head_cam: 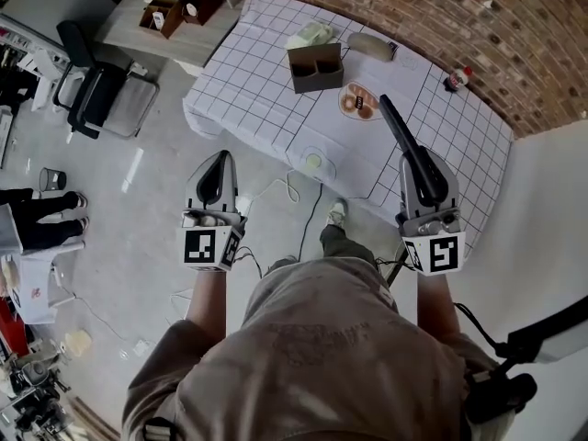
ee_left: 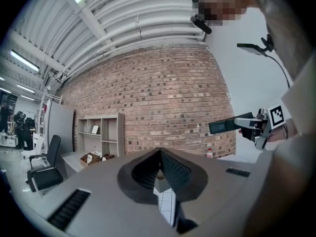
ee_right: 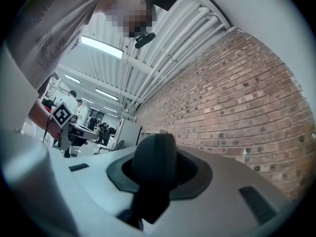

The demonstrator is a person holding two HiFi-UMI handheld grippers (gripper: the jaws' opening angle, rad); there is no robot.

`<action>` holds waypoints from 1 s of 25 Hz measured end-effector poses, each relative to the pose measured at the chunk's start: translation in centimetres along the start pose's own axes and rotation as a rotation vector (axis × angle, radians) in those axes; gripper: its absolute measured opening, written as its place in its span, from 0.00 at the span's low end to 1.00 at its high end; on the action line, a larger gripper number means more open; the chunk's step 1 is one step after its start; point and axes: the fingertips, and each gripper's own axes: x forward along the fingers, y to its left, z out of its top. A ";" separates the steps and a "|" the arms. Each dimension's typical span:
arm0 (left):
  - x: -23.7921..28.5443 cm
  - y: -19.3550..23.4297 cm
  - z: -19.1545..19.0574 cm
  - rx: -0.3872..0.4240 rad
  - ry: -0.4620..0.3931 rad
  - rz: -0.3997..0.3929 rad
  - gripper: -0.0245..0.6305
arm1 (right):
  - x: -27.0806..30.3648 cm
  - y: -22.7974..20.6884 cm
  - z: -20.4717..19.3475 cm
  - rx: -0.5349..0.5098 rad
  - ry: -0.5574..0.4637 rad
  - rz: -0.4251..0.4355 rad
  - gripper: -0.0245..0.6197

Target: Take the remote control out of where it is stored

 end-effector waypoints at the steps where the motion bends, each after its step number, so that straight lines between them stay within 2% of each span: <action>1: -0.8 0.2 -0.1 0.000 -0.003 -0.004 0.05 | -0.4 0.6 0.3 -0.005 -0.002 -0.006 0.21; 12: -9.2 0.6 -1.3 0.004 -0.025 -0.076 0.05 | -6.2 8.9 3.1 -0.023 0.003 -0.052 0.21; 16: -12.8 0.6 -0.8 0.016 -0.064 -0.100 0.05 | -8.7 12.0 4.6 -0.039 -0.002 -0.065 0.21; 25: -19.8 1.6 -1.2 0.008 -0.069 -0.142 0.06 | -12.8 17.6 7.3 -0.062 0.015 -0.098 0.21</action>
